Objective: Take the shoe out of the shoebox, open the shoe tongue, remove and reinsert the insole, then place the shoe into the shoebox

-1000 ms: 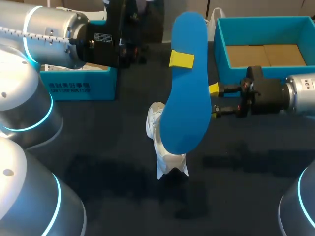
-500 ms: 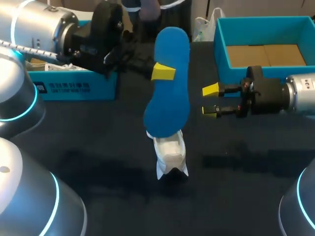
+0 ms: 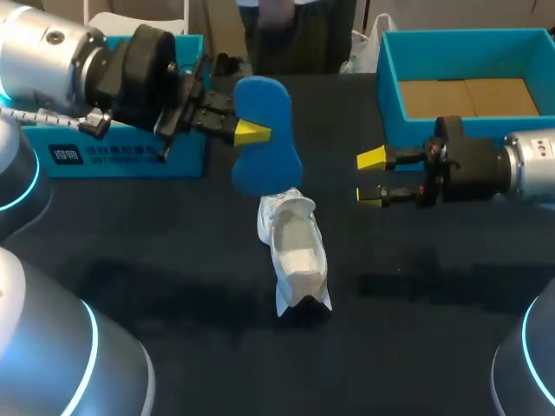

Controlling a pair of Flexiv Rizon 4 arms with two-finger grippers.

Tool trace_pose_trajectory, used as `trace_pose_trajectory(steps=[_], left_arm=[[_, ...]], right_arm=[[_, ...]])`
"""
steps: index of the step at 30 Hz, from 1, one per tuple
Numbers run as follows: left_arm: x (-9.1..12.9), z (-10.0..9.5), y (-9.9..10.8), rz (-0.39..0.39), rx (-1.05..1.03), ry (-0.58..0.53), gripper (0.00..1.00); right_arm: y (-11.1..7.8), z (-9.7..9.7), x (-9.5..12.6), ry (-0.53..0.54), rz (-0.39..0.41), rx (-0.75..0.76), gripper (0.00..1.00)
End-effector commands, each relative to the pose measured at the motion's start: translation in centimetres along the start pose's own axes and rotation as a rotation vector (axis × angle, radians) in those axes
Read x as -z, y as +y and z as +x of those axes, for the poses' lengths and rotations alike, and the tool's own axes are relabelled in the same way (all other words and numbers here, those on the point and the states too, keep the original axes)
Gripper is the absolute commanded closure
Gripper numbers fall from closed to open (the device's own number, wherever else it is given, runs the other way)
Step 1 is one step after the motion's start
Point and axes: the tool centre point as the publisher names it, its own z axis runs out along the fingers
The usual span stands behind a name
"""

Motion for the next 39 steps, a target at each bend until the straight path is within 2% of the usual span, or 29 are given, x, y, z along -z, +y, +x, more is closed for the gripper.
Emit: trace_pose_trajectory(steps=[1,25,30,36,39], left_arm=[[0.3,0.0,0.9,0.014,-0.642,-0.119,1.0],[0.4,-0.1,1.3,0.024,-0.652,-0.128,1.0],[0.1,1.0,3.1,0.02,-0.769,-0.142,1.0],[-0.2,1.5,5.6,-0.027,-0.87,-0.18,1.0],[-0.4,1.9,6.8,-0.036,-1.04,-0.191,1.0]], right_arm=[[0.1,-0.1,-0.2,-0.001,0.0,-0.001,0.0],[0.1,-0.1,-0.2,-0.001,0.0,-0.001,0.0],[0.1,-0.1,-0.2,-0.001,0.0,-0.001,0.0],[0.1,-0.1,-0.2,-0.001,0.0,-0.001,0.0],[0.1,-0.1,-0.2,-0.001,0.0,-0.001,0.0]])
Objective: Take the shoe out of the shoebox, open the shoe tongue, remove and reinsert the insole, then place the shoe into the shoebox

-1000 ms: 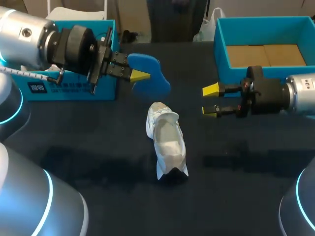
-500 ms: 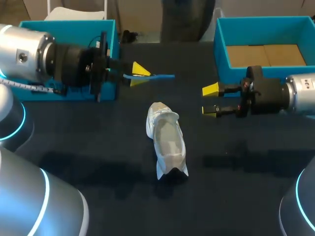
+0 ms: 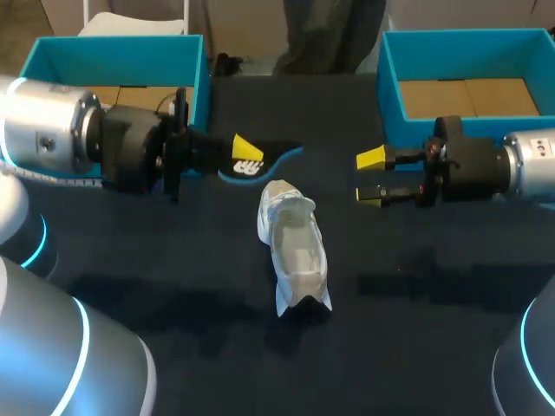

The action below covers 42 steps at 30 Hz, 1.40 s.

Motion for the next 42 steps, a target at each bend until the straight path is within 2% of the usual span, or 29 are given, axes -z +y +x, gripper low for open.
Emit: trace_pose_trajectory(steps=[1,5,10,16,31,40,42], left_arm=[[-0.3,2.1,0.0,-0.017,-0.174,-0.043,1.0],[-0.7,3.7,0.9,-0.037,-0.321,-0.049,1.0],[-1.5,5.0,1.7,-0.079,-0.386,-0.047,1.0],[-2.6,6.3,2.2,-0.085,-0.51,-0.048,1.0],[-5.6,7.7,2.2,-0.093,-0.586,-0.071,1.0],[-7.1,7.8,2.8,-0.156,-0.73,-0.062,1.0],[-7.4,7.8,2.7,-0.158,-0.713,-0.06,1.0]], right_arm=[[0.0,-0.1,-0.2,-0.001,0.0,0.0,0.0],[0.0,-0.1,-0.2,-0.001,0.0,0.0,0.0],[0.1,-0.1,-0.6,0.013,0.013,-0.005,0.0],[0.4,-0.2,-1.6,0.034,0.034,-0.016,0.0],[1.6,-0.2,-4.0,0.073,0.084,-0.009,0.0],[1.3,0.2,-4.5,0.082,0.092,-0.012,0.51],[1.3,0.2,-4.6,0.082,0.093,-0.01,0.54]])
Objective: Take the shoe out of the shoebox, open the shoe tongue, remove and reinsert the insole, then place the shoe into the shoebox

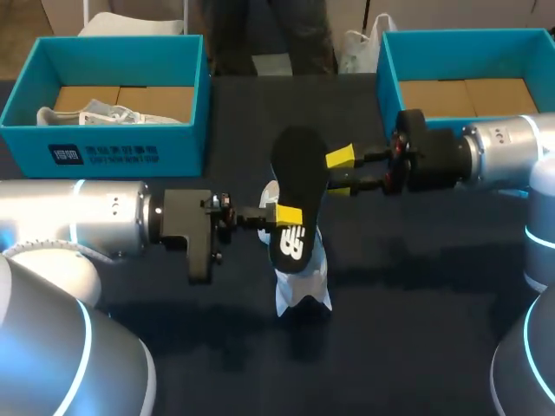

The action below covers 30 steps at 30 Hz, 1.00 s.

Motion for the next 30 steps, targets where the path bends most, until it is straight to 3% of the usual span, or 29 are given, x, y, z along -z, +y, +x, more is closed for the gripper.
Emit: trace_pose_trajectory(steps=[1,9,13,17,18,23,24,25,26,30], left_arm=[[-1.4,0.1,-0.2,-0.015,-0.002,0.003,1.0],[-3.2,-0.1,-0.6,-0.047,0.001,-0.003,1.0],[-3.8,-0.3,-0.6,-0.05,-0.002,-0.008,1.0],[-4.0,-0.4,-0.7,-0.045,0.001,-0.011,1.0],[-4.0,-0.4,-0.7,-0.047,0.007,-0.01,1.0],[-3.3,-0.4,-0.3,-0.074,0.081,0.004,1.0],[-3.0,-0.5,-0.2,-0.072,0.095,0.003,0.87],[-2.7,-0.5,-0.2,-0.078,0.106,0.008,0.52],[-2.4,-0.5,-0.1,-0.08,0.107,0.011,0.0],[-0.8,-0.4,0.3,-0.087,0.122,0.025,0.0]], right_arm=[[0.1,-0.1,-0.4,0.001,0.001,0.002,0.54],[-0.1,0.2,-0.5,0.004,0.001,0.006,0.6],[-0.2,0.4,-0.6,0.007,0.004,0.001,0.68],[-0.4,0.5,-0.4,0.002,0.002,-0.007,0.86],[-0.4,0.5,-0.4,0.002,0.003,-0.009,0.97],[-0.4,0.2,-0.3,0.003,0.007,-0.015,1.0],[-0.4,0.1,-0.3,0.005,0.008,-0.016,1.0],[-0.4,-0.1,-0.2,0.007,0.009,-0.018,1.0],[-0.4,-0.3,-0.1,0.009,0.01,-0.02,1.0],[-0.1,-0.7,0.1,0.017,0.012,-0.029,1.0]])
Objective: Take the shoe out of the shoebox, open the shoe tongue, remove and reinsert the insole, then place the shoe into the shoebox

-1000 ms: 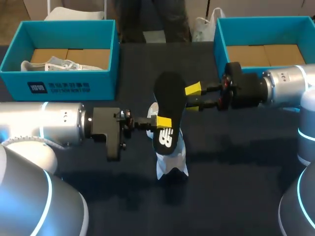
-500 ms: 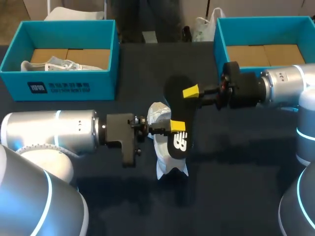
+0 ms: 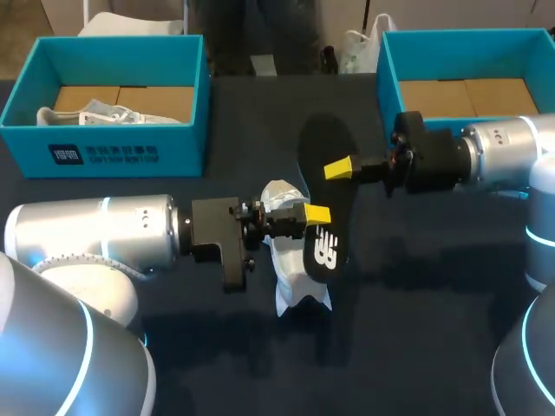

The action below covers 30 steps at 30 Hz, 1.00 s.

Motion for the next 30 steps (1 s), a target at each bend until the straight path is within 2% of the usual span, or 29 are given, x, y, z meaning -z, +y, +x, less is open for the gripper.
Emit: trace_pose_trajectory(steps=[1,12,19,21,30], left_arm=[[2.4,-0.1,0.3,-0.002,0.012,0.024,0.0],[5.5,1.1,1.7,-0.023,0.03,0.149,0.0],[6.2,0.9,2.8,-0.042,0.095,0.386,0.0],[6.3,0.7,3.0,-0.018,0.126,0.45,0.0],[6.3,0.7,3.0,-0.018,0.126,0.45,0.0]], right_arm=[[0.4,-0.8,0.2,0.01,0.011,-0.007,1.0],[1.0,-1.9,0.6,0.018,0.028,-0.027,1.0],[0.9,-2.6,0.5,0.03,0.027,-0.033,1.0],[0.9,-2.7,0.4,0.034,0.027,-0.035,1.0],[0.9,-3.2,0.3,0.046,0.029,-0.043,1.0]])
